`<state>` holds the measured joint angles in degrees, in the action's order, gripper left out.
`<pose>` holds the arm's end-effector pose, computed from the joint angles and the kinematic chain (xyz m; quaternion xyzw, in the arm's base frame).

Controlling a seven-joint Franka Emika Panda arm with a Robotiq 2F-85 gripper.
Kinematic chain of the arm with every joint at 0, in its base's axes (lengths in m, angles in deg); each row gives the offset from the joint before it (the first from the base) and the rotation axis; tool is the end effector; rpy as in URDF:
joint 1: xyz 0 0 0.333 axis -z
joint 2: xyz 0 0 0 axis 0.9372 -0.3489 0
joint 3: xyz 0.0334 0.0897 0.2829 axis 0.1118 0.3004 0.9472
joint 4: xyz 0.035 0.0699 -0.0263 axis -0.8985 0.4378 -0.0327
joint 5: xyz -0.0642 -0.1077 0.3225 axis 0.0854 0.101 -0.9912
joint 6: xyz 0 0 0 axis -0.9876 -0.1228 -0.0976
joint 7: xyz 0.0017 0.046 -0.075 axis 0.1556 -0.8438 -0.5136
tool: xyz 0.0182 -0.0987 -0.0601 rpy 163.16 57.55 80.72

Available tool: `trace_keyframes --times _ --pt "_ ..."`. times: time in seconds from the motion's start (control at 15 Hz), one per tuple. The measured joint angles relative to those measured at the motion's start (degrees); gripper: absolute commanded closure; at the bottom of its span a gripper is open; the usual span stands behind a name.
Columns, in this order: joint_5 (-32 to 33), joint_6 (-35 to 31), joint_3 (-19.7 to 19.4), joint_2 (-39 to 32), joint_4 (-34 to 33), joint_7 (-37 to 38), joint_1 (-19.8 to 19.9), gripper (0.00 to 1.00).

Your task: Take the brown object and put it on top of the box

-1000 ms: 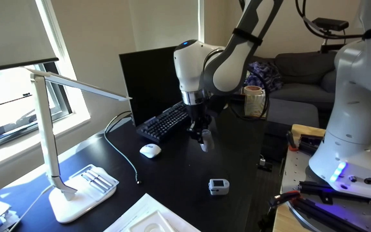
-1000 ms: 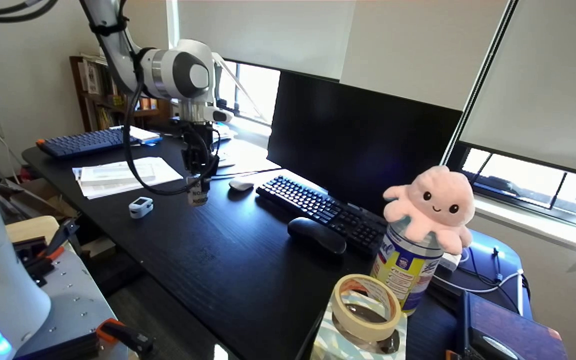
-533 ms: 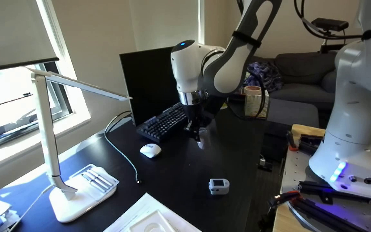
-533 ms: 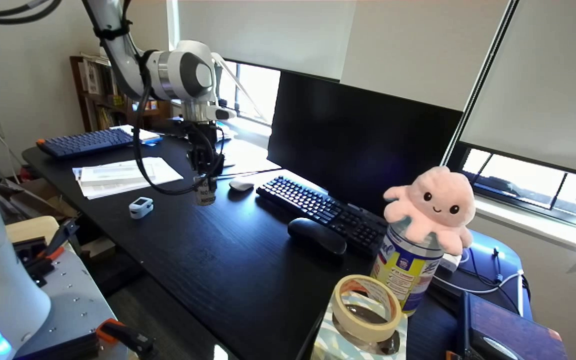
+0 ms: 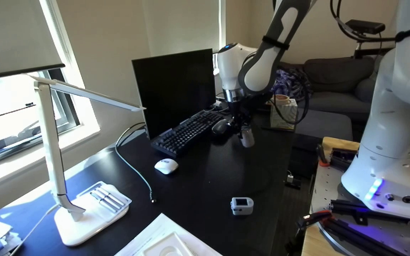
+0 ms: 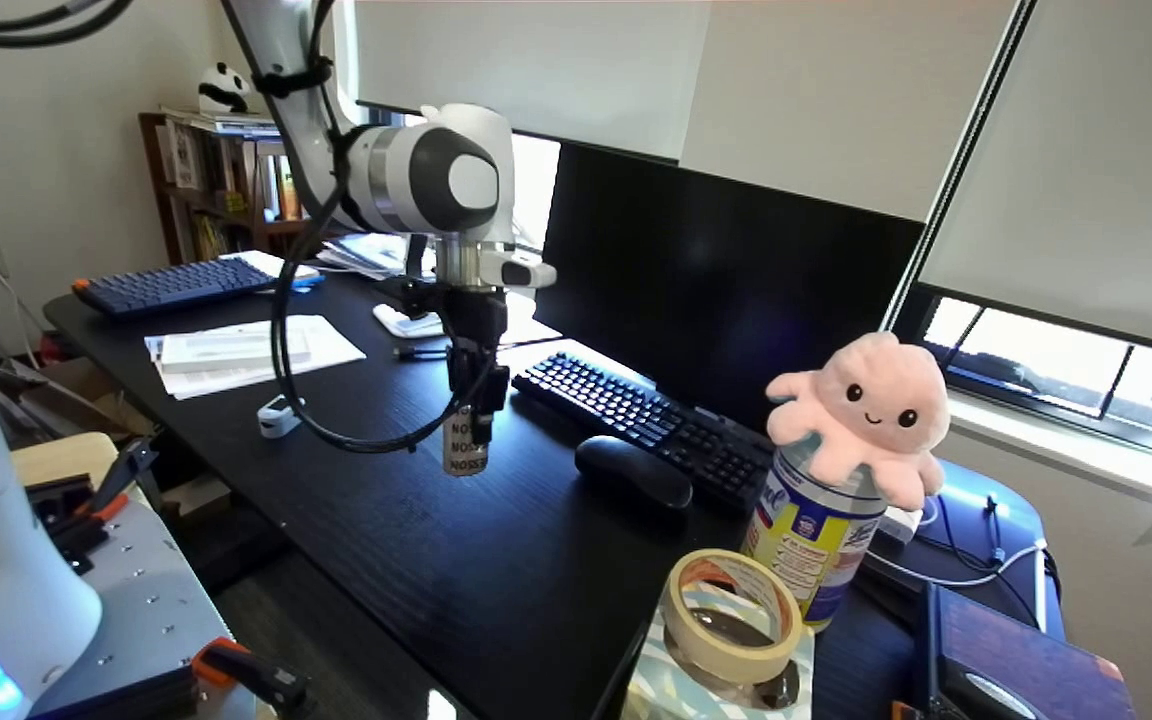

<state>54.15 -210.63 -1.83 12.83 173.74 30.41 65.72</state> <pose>0.4074 -0.0252 0.2304 0.9784 -0.1717 -0.0336 0.1101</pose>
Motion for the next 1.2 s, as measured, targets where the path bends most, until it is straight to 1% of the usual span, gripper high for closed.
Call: trace_keyframes --times 0.2,0.4,0.6,0.8,0.87,1.0,1.07,1.2 --pt "-0.44 0.6 -2.59 6.84 4.22 -2.81 5.06 0.83" --pt "-1.07 3.25 -4.67 15.95 7.27 -10.3 10.78 0.83" --pt "-1.25 7.8 -7.55 23.74 6.5 -20.12 16.88 0.83" --pt "-1.31 8.57 -11.58 27.43 2.62 -29.84 22.21 0.83" --pt "-2.03 8.41 -13.17 27.4 0.91 -32.77 23.08 0.83" --pt "-5.64 6.54 -16.37 25.91 -2.0 -38.75 23.26 0.83" --pt "-8.51 5.28 -17.75 24.42 -3.16 -41.89 22.87 0.83" --pt "-15.85 2.69 -20.53 20.0 -5.02 -49.74 20.71 0.83"
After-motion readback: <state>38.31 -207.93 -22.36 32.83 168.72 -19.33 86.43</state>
